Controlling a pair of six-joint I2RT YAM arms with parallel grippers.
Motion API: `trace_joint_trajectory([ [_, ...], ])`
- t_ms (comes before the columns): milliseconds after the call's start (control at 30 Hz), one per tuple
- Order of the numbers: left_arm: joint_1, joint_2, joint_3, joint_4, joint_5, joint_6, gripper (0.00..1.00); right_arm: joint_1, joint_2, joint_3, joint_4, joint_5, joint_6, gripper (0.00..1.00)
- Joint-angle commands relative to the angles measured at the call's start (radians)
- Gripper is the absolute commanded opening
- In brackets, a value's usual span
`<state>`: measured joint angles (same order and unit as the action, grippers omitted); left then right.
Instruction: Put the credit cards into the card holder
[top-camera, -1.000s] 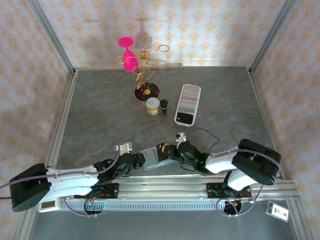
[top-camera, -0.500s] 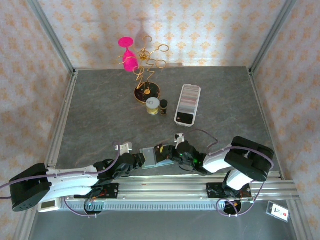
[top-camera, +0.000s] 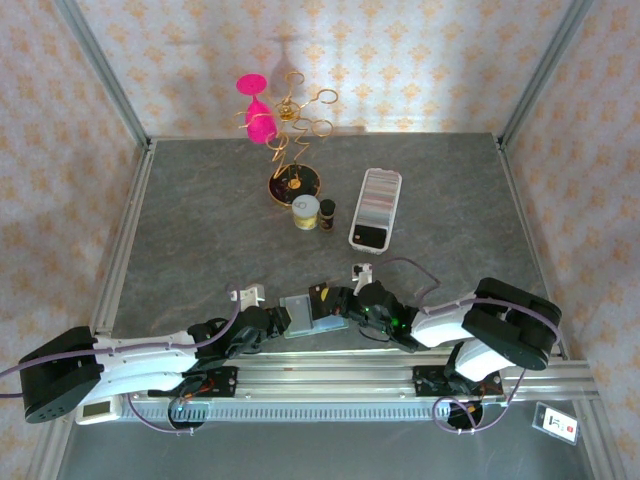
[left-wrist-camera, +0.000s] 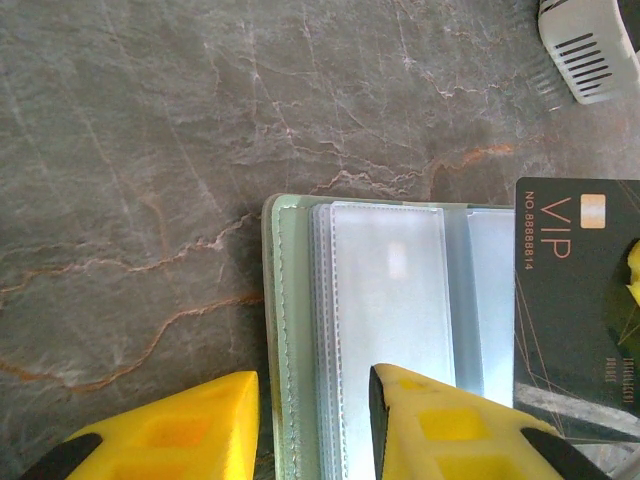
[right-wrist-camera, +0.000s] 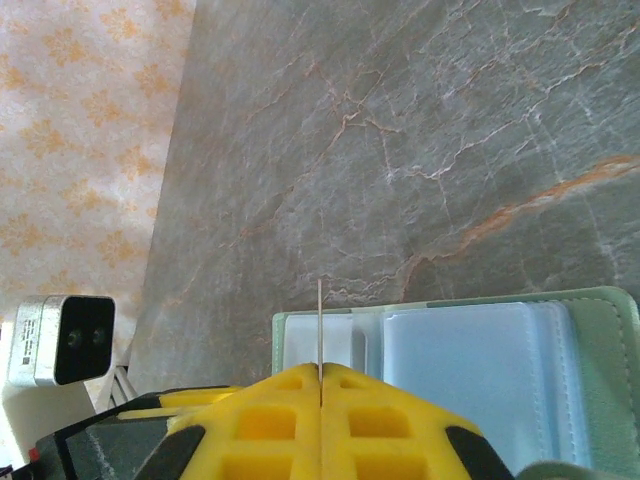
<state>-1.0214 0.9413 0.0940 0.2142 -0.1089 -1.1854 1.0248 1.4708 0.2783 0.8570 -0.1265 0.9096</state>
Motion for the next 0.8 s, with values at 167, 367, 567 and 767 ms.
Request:
trace_joint_trajectory([
  [167,-0.005,0.001,-0.022,-0.004,0.02,-0.012,0.32,0.001,0.059,0.012,0.035,0.022,0.024,0.0],
  [367,-0.003,-0.014,-0.029,-0.008,0.017,-0.014,0.32,0.004,0.091,0.016,0.053,0.011,0.038,0.0],
  [567,-0.003,-0.015,-0.034,-0.004,0.016,-0.017,0.32,0.006,0.115,0.014,0.1,-0.002,0.06,0.0],
  [767,-0.004,-0.012,-0.034,-0.002,0.016,-0.017,0.32,0.006,0.105,0.002,0.102,0.01,0.066,0.0],
])
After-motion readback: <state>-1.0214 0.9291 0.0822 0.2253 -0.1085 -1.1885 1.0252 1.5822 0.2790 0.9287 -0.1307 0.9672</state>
